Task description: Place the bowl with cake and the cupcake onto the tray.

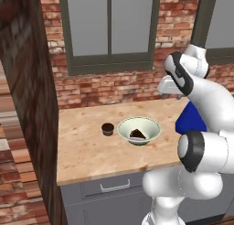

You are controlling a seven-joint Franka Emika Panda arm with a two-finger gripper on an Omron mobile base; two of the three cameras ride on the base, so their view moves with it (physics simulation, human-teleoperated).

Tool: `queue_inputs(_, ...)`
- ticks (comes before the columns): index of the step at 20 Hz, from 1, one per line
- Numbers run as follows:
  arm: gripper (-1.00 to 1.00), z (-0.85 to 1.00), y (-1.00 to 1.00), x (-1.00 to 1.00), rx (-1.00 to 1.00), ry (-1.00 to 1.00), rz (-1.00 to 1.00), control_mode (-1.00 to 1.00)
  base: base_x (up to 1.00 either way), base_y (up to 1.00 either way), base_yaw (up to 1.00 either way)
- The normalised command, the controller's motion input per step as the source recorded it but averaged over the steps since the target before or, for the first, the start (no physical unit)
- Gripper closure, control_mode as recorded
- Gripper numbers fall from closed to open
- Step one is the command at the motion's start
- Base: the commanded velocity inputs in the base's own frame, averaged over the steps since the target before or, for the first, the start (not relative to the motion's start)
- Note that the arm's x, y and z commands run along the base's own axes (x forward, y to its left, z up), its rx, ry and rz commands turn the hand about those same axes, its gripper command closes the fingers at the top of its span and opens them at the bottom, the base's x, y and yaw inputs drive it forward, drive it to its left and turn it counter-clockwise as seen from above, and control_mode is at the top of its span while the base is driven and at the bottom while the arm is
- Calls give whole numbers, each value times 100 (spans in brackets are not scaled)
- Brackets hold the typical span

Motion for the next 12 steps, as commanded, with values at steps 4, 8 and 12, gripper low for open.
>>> queue_inputs(4, -100, -33, 56, 6, 0, 3, -11, -100, 0, 0, 0)
queue_inputs(8, -100, -75, 37, 8, -6, 2, -9, -100, 0, 0, 0)
queue_inputs(12, -100, -99, 1, 14, -8, 0, -1, -100, 0, 0, 0)
